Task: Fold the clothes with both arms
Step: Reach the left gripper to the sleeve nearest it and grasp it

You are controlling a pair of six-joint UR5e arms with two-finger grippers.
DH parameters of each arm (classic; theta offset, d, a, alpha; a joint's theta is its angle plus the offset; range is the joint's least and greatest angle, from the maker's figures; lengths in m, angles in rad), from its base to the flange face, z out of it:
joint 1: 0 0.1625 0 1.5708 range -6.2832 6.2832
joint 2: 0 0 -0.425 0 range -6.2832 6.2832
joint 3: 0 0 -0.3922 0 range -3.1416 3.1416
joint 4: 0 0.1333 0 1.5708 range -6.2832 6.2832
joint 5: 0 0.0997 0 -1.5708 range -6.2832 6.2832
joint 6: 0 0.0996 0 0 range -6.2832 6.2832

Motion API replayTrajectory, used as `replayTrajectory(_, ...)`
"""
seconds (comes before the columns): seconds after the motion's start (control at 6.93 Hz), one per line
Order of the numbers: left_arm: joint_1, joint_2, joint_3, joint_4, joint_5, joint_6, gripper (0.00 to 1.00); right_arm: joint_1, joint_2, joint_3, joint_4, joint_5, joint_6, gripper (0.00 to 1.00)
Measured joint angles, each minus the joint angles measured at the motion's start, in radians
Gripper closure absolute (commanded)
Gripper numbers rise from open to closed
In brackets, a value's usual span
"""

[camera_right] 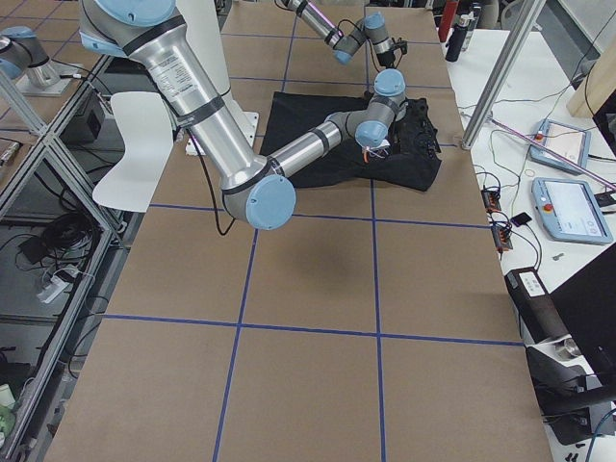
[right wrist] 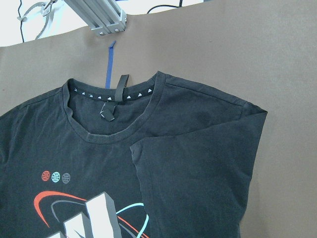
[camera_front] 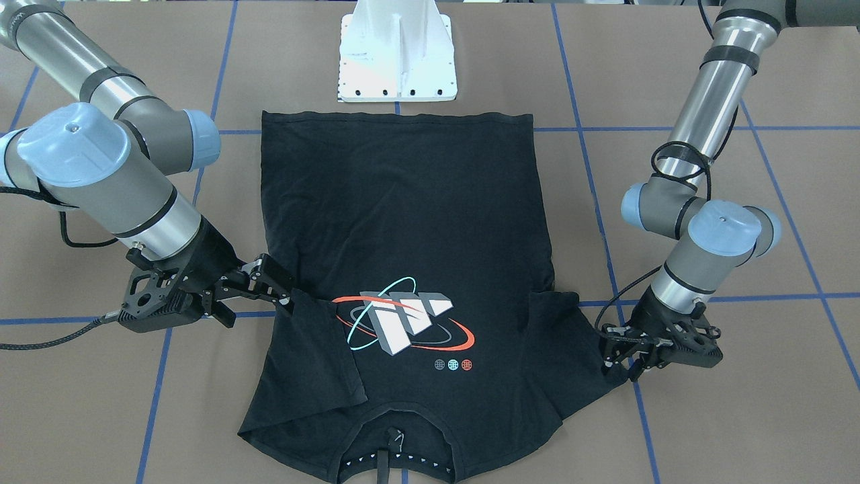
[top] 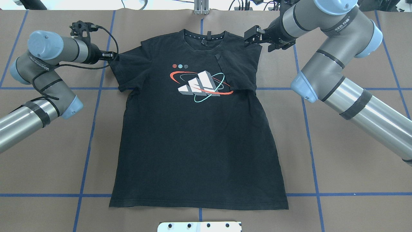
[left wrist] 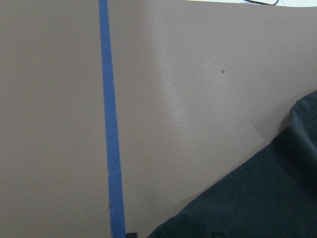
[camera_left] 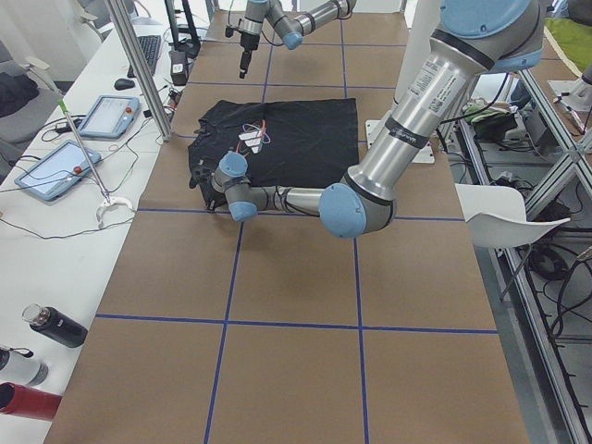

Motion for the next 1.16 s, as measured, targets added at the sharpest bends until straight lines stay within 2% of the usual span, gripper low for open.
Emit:
replayTrajectory(0.14,0.0,0.0,0.0,0.0,0.001,0.0,1.0,0.0,0.0,-0.001,0.0,0.0,0.0,0.0)
replayTrajectory(0.72,-0.007,-0.004,-0.006,0.002,0.0,-0.013,1.0,0.0,0.001,-0.01,0.001,-0.002,0.0,0.0)
replayTrajectory(1.16,-0.017,-0.02,-0.115,0.061,-0.03,-0.097,1.0,0.001,-0.001,-0.013,0.003,-0.002,0.0,0.0)
